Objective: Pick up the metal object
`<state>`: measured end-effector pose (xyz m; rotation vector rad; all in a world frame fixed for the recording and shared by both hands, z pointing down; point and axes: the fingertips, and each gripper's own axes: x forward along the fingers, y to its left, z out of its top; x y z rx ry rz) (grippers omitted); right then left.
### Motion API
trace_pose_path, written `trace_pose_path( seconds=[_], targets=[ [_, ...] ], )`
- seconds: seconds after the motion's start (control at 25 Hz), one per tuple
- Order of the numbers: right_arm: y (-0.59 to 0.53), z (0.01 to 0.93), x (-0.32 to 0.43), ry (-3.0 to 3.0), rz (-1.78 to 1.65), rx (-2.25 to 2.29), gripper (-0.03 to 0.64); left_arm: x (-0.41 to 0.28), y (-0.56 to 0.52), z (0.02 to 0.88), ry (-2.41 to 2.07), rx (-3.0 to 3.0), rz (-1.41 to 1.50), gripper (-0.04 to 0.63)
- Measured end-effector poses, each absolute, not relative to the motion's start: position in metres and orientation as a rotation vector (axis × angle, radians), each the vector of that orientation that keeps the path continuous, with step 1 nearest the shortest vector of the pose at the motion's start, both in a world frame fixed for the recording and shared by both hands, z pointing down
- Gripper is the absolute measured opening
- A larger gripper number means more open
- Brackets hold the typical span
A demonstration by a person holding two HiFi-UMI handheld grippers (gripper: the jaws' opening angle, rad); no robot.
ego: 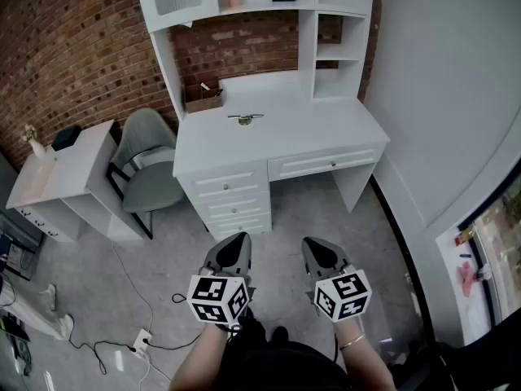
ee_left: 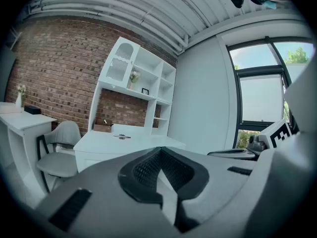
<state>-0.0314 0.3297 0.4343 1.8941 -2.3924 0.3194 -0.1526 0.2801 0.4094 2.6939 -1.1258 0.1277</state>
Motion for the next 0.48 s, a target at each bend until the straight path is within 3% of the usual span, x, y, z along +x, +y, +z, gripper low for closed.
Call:
trace_pose_path(
  seconds=[0.48],
  targets=[
    [0.3318,0.4355,-0.0233,-2.418,0.346,1.952,0.005,-0.1555,0.2784,0.4185,-1.158,2.683,0.168,0.008]
  ],
)
